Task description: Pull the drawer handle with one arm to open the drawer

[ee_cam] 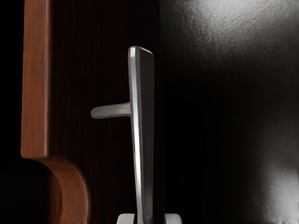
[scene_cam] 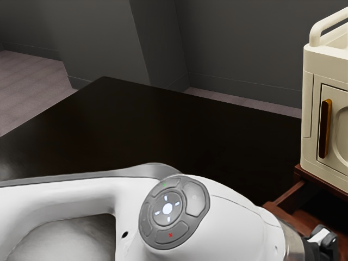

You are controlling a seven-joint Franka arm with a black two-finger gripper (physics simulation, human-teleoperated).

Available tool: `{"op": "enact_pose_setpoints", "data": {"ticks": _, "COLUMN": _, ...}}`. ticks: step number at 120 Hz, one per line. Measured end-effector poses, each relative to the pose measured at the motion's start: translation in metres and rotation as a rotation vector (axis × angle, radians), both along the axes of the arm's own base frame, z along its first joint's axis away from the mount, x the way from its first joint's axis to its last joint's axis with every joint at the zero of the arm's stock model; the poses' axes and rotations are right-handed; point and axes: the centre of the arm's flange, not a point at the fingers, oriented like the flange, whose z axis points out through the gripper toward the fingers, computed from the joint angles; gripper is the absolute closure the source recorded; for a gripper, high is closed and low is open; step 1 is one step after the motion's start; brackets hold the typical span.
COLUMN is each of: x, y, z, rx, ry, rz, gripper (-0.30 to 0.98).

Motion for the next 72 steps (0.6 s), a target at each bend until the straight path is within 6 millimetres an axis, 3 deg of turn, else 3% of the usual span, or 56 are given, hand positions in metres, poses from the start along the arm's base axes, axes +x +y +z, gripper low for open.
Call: {"op": "enact_pose_setpoints", "data": {"ticks": 72, "x": -0.029, "y": -0.002, "z": 0.001, "rx": 0.01, "ry": -0.007, "rz": -0.012, "gripper": 0.69}}
